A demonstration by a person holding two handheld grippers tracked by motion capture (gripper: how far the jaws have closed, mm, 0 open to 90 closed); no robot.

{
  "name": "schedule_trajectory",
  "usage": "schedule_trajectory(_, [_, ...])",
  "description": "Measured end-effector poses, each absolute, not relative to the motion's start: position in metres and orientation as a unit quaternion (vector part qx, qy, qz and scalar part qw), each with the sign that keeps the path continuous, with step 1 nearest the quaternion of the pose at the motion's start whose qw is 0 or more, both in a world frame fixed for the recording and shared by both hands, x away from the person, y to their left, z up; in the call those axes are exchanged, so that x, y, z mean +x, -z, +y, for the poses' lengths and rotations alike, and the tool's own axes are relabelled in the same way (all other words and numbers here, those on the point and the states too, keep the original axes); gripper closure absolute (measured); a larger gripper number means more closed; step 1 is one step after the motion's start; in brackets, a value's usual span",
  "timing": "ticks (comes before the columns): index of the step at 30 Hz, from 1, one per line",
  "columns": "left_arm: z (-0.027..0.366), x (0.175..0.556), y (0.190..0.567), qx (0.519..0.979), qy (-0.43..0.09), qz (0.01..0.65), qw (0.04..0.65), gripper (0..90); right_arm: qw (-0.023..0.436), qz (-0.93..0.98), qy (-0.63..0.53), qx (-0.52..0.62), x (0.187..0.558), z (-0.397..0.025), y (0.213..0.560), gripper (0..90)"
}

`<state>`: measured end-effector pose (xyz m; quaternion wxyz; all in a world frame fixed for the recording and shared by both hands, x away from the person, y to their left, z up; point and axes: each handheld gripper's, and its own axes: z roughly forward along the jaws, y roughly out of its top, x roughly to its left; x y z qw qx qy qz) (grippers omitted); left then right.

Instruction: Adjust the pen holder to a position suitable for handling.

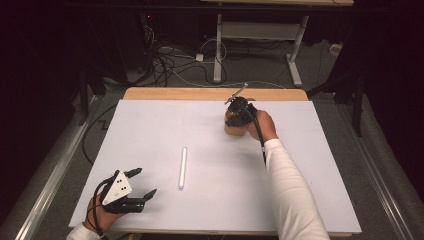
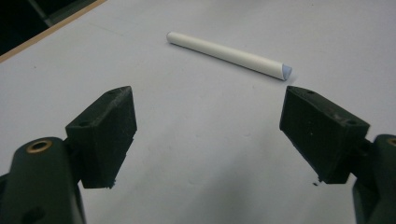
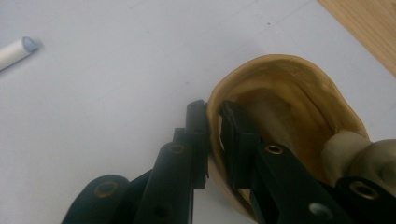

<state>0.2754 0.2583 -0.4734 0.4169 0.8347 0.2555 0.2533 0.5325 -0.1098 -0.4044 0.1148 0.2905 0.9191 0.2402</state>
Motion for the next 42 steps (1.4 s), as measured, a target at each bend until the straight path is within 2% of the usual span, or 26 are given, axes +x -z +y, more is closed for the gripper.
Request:
schedule_trajectory(21, [0.254, 0.275, 0.473, 0.839, -0.251, 0.248, 0.414, 18.1, 0.087, 0.93, -0.238, 0.265, 0.473, -0.067, 0.399, 81.9])
schedule_trajectory(33, [0.252, 0.274, 0.474, 0.841, -0.251, 0.246, 0.41, 18.2, 0.099, 0.93, -0.244, 0.258, 0.456, -0.053, 0.401, 80.6])
schedule_trajectory(42, [0.251, 0.275, 0.474, 0.841, -0.252, 0.251, 0.408, 18.2, 0.128, 0.911, -0.298, 0.256, 0.443, -0.063, 0.388, 67.6])
